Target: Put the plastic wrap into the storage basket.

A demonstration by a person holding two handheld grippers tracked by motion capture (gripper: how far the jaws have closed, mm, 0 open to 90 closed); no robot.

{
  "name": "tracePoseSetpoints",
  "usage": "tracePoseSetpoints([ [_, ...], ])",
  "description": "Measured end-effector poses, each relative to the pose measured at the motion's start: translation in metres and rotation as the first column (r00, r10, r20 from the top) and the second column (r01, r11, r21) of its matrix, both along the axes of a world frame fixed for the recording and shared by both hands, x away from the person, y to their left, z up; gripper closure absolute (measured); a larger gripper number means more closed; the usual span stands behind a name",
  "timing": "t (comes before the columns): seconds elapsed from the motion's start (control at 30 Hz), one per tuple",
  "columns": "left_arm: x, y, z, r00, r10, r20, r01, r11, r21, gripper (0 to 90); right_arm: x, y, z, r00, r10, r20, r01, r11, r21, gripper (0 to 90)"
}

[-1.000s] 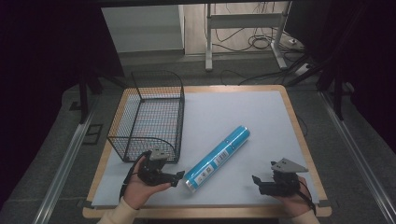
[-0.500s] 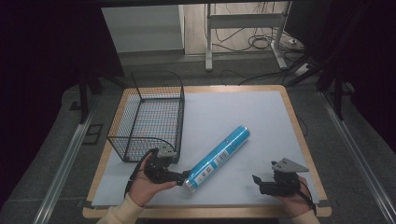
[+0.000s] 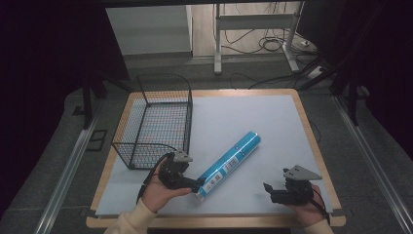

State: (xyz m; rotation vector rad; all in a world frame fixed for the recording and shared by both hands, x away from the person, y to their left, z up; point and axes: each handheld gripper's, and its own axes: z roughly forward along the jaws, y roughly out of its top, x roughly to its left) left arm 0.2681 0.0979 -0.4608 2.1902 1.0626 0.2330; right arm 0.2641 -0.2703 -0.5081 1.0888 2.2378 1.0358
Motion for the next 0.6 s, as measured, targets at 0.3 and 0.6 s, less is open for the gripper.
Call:
tracePoseSetpoints([
  [0.3, 0.013, -0.016, -0.002, 0.9997, -0.017, -0.018, 0.017, 0.9998, 0.011, 16.0, 0.001, 0.0, 0.0, 1.0, -0.007, 0.0, 0.007, 1.0, 0.003, 11.3],
  [0.6, 0.02, -0.034, -0.003, 0.9987, -0.039, -0.034, 0.04, 0.999, 0.022, 15.8, 0.0, -0.002, 0.002, 0.9999, -0.009, 0.012, 0.009, 0.9999, 0.011, 11.3],
])
